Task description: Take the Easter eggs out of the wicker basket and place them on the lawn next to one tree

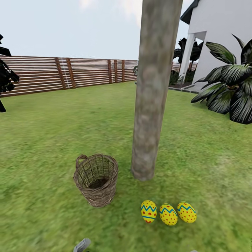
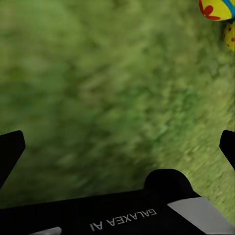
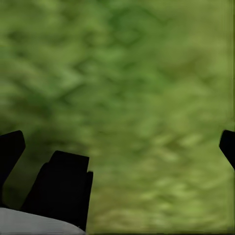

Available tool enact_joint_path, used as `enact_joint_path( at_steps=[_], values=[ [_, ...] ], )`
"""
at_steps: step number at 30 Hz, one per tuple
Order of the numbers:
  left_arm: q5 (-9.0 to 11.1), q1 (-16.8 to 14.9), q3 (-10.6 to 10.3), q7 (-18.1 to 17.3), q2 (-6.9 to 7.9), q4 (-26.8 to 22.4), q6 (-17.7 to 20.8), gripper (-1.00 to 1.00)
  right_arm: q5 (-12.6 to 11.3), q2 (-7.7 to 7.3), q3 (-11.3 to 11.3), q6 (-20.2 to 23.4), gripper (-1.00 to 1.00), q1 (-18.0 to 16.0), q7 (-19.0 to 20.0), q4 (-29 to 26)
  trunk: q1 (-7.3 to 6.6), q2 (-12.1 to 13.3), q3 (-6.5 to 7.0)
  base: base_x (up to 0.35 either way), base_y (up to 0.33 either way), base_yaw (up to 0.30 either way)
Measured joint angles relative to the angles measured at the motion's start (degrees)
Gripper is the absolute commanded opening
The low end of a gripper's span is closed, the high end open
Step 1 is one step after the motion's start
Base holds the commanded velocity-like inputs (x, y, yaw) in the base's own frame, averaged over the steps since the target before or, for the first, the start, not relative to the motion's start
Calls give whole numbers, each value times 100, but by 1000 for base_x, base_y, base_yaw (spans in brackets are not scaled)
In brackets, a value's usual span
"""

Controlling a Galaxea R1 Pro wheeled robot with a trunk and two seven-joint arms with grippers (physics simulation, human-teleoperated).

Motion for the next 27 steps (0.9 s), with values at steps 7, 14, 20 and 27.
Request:
enact_joint_path(
  at_steps=[7,14,20,27],
  values=[
    [-1,8,-7,1,6,10,-272,100,4,0,0,-2,100,10,0,-2,-154,281,60,0,0,0],
    [8,51,-7,10,66,28,-525,100,4,0,0,-2,100,26,0,5,-308,561,121,0,0,0],
    [2,87,-9,11,49,28,-746,100,4,0,0,-2,100,27,0,5,-439,802,173,0,0,0],
    [-1,88,-9,11,49,28,-756,100,4,0,0,-2,100,27,0,5,-593,1083,233,0,0,0]
  ],
)
